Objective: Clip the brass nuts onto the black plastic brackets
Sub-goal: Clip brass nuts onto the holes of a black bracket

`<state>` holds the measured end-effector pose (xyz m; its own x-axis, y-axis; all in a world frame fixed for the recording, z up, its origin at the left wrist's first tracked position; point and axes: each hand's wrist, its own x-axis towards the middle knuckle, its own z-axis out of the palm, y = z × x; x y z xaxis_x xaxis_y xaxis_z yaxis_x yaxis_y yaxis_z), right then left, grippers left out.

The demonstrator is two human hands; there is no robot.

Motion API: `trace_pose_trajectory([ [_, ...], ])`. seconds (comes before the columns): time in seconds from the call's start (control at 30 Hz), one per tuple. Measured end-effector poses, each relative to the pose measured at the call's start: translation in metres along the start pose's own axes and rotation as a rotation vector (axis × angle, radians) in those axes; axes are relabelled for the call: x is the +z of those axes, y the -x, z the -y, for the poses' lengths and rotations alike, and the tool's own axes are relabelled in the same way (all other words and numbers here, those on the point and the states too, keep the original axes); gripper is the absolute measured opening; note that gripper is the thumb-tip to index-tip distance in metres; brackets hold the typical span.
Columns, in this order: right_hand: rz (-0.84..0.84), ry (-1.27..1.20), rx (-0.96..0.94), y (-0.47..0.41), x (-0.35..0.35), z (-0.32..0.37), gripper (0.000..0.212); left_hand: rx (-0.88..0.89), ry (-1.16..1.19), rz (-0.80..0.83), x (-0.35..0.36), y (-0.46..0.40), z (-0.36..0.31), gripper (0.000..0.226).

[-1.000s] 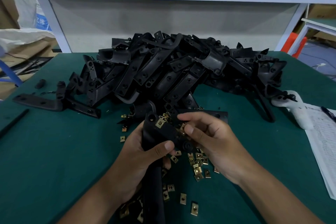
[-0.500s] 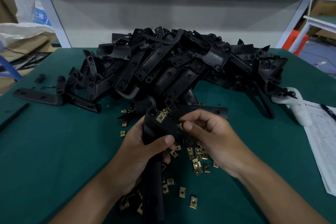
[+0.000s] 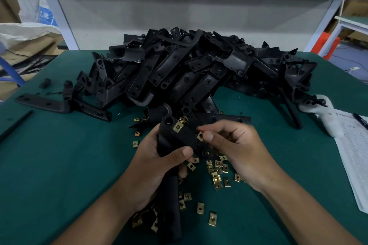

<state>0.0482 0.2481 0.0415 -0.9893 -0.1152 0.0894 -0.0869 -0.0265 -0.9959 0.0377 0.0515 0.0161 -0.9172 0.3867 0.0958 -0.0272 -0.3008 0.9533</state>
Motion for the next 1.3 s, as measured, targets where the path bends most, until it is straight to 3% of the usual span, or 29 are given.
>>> trace_pose_trajectory([
  [0.33, -0.027, 0.135, -0.120, 0.006, 0.002, 0.003, 0.017, -0.008, 0.046, 0.014, 0.001, 0.003, 0.001, 0.027],
  [0.47, -0.027, 0.147, -0.124, 0.009, 0.003, 0.002, 0.021, -0.014, 0.063, -0.012, 0.001, 0.003, 0.001, 0.042],
  [0.8, -0.030, 0.128, -0.087, 0.013, 0.015, -0.006, 0.052, 0.057, 0.006, -0.137, 0.001, 0.000, 0.007, 0.031],
  [1.3, -0.070, 0.124, -0.133, 0.017, 0.021, -0.006, 0.022, 0.164, -0.049, -0.201, 0.004, 0.000, 0.010, 0.035],
])
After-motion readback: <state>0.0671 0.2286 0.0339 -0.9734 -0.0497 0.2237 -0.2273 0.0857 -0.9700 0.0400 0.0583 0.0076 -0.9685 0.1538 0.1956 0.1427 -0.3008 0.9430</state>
